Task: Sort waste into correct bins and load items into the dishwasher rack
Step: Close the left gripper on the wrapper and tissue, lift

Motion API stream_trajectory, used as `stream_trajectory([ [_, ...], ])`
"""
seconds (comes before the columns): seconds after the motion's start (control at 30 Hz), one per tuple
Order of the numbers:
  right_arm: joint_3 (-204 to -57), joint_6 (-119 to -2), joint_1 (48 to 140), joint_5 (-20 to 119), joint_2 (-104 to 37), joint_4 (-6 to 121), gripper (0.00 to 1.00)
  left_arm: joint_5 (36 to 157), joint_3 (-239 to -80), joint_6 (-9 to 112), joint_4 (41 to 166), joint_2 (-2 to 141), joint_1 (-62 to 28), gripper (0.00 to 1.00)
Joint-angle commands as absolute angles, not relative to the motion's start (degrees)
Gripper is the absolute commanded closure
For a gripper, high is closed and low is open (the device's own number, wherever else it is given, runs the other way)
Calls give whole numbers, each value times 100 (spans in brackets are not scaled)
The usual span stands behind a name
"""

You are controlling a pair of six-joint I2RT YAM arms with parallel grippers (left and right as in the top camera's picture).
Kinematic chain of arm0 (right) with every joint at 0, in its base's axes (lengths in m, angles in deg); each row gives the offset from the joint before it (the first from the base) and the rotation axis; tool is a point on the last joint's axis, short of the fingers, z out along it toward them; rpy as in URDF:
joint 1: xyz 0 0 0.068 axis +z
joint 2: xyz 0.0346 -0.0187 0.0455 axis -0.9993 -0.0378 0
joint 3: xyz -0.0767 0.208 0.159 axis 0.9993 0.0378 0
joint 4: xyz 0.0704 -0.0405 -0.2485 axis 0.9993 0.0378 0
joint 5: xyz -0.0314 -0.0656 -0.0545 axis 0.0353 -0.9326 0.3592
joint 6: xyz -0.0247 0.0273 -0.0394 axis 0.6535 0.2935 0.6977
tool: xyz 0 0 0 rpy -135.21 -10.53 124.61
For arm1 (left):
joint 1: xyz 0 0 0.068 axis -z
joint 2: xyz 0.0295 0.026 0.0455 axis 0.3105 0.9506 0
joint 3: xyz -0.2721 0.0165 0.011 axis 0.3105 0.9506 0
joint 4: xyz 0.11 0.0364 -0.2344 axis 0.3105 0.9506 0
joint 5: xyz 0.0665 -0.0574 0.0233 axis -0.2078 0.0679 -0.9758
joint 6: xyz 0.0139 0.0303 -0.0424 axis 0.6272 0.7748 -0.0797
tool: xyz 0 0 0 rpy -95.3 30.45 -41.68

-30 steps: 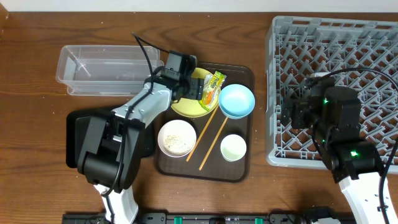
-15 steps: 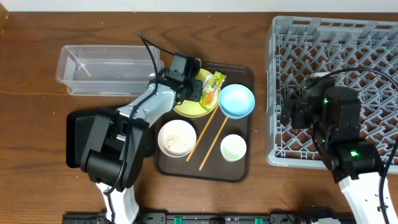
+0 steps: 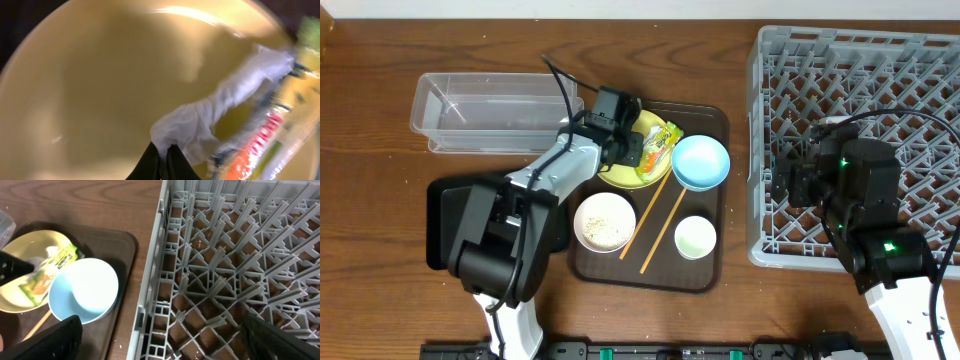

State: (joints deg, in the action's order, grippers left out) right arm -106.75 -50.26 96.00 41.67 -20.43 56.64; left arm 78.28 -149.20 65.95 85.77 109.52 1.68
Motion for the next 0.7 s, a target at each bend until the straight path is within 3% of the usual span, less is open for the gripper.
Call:
stream_trajectory([
  [0.0, -10817, -4952, 9648, 4191, -1997, 5648, 1, 7485, -14963, 6641, 8765, 10401, -143, 94],
  [0.27, -10817, -4952, 9648, 4191, -1997, 5646, 1, 7081, -14961, 6674, 8977, 9002, -803, 94],
  [0.47, -10817, -4952, 9648, 4191, -1997, 5644, 1, 6449, -14955, 6672, 8953, 8736, -1329, 92],
  [0.57, -10817, -4952, 9648, 4191, -1997, 5644, 1, 6449, -14952, 6672, 8931, 8856, -1539, 83],
  [0.6, -10817, -4952, 9648, 4191, -1997, 5644, 1, 6449, -14950, 6672, 8905, 8902, -1587, 74],
  [0.63, -10817, -4952, 9648, 4191, -1997, 5646, 1, 6451, -14950, 6672, 8881, 8950, -1631, 56],
  [0.67, -10817, -4954, 9648, 4191, -1997, 5646, 1, 6456, -14950, 6669, 8857, 8976, -1649, 45],
])
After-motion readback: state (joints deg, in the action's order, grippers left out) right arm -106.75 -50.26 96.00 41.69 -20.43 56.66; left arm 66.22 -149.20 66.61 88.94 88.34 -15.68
